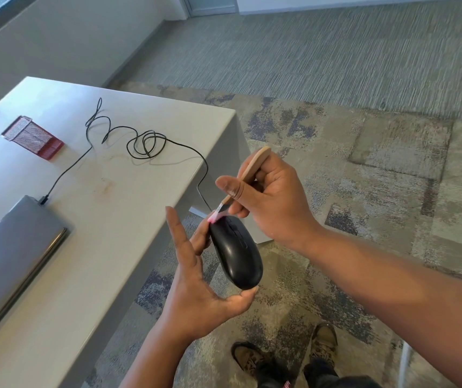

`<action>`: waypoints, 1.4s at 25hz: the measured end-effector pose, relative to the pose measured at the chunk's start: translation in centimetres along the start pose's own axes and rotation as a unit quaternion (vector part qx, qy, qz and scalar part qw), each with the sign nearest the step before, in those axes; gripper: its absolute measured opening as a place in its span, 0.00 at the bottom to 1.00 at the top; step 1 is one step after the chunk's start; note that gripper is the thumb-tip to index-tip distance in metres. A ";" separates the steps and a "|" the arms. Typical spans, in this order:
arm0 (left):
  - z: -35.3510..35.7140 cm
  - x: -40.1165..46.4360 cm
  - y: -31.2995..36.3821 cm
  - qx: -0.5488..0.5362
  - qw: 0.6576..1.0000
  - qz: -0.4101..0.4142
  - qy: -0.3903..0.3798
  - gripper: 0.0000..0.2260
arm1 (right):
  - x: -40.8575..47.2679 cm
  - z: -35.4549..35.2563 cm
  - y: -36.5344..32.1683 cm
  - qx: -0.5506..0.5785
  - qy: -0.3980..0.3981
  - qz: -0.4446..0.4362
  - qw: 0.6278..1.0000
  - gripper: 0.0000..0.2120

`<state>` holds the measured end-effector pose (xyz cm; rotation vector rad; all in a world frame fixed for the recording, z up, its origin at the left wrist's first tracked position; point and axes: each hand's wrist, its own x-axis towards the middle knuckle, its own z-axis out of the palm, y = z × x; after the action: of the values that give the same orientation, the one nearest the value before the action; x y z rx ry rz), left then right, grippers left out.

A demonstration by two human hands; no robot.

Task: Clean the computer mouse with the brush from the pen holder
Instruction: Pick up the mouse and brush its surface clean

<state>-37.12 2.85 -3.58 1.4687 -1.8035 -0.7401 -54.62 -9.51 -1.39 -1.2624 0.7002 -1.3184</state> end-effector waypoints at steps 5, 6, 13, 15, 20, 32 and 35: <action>0.0 -0.3 0.0 0.002 1.000 0.003 0.005 0.72 | 0.1 -0.4 -0.2 0.008 0.064 -0.008 0.998 0.17; 0.0 -0.3 0.0 -0.002 1.000 -0.002 0.003 0.72 | -0.1 -0.1 -0.2 0.032 0.060 -0.011 0.998 0.17; 0.0 -0.8 0.1 -0.006 1.000 -0.005 0.007 0.72 | -0.5 0.2 0.0 -0.034 0.020 -0.004 0.999 0.17; 0.0 -0.8 0.1 -0.003 1.000 0.003 0.006 0.72 | -0.3 -0.2 -0.1 -0.070 0.034 -0.008 0.997 0.16; 0.0 -0.8 -0.2 -0.006 1.000 0.005 0.007 0.72 | -0.4 -0.1 -0.3 0.044 0.024 0.002 0.999 0.14; -0.6 -0.3 -0.9 -0.044 0.998 0.028 0.019 0.71 | 0.7 -1.9 0.2 0.174 0.071 0.211 0.959 0.08; -0.9 0.0 -0.9 -0.067 0.997 0.036 0.027 0.71 | 0.5 -2.5 0.6 0.144 0.051 0.270 0.951 0.07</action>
<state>-35.87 2.68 -3.73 1.3183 -1.7222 -0.7638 -56.70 -10.72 -2.43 -0.7005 0.8194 -0.9870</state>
